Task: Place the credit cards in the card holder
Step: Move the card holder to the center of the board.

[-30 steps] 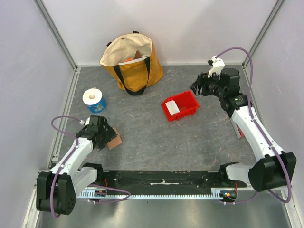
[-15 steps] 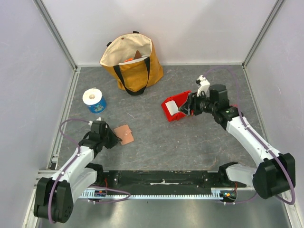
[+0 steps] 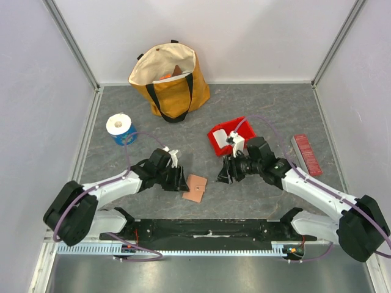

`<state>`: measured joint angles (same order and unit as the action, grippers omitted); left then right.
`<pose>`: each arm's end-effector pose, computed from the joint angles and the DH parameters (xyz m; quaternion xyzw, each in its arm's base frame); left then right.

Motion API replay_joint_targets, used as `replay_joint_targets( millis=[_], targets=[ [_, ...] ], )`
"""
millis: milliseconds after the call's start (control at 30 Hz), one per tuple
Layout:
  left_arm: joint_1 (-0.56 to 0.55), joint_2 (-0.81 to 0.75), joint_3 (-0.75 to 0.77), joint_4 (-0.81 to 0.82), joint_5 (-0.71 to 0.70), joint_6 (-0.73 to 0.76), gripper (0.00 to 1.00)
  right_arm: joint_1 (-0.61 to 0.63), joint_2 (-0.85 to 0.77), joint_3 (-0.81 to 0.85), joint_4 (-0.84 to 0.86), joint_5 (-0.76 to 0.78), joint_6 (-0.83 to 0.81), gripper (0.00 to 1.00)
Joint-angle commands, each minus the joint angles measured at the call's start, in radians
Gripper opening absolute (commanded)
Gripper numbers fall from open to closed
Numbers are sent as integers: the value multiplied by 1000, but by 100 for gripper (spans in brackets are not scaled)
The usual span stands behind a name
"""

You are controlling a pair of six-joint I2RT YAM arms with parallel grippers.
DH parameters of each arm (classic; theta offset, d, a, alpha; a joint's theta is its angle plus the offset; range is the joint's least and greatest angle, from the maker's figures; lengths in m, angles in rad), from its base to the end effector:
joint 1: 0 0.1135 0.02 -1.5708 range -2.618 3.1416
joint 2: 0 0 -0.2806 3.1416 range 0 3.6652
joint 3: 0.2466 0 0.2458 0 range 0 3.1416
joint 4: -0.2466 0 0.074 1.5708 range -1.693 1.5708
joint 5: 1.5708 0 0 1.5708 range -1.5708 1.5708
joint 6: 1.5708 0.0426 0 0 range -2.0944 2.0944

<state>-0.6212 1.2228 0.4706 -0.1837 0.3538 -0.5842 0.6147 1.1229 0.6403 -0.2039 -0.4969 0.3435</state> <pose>0.1597 -0.1324 0.1665 0.0722 0.9340 -0.3119 0.1584 0.1710 0.1456 0.2383 -0.2227 0.8538 0.3884 0.2656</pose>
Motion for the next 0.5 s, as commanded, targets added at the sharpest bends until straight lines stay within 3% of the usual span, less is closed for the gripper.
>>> replay_joint_targets(
  millis=[0, 67, 167, 300, 467],
  targets=[
    [-9, 69, 92, 6, -2, 113, 60, 68, -8, 1, 55, -34, 6, 62],
    [-9, 75, 117, -20, -32, 133, 70, 101, 30, 12, 76, -35, -3, 61],
    [-9, 73, 125, -36, -62, 141, 76, 148, 119, 35, 92, -3, -9, 61],
    [-8, 92, 99, -5, -65, 124, 77, 168, 231, 47, 127, 89, 115, 57],
    [-8, 125, 50, 87, -30, 92, 73, 201, 287, -11, 294, 179, 311, 56]
  ],
)
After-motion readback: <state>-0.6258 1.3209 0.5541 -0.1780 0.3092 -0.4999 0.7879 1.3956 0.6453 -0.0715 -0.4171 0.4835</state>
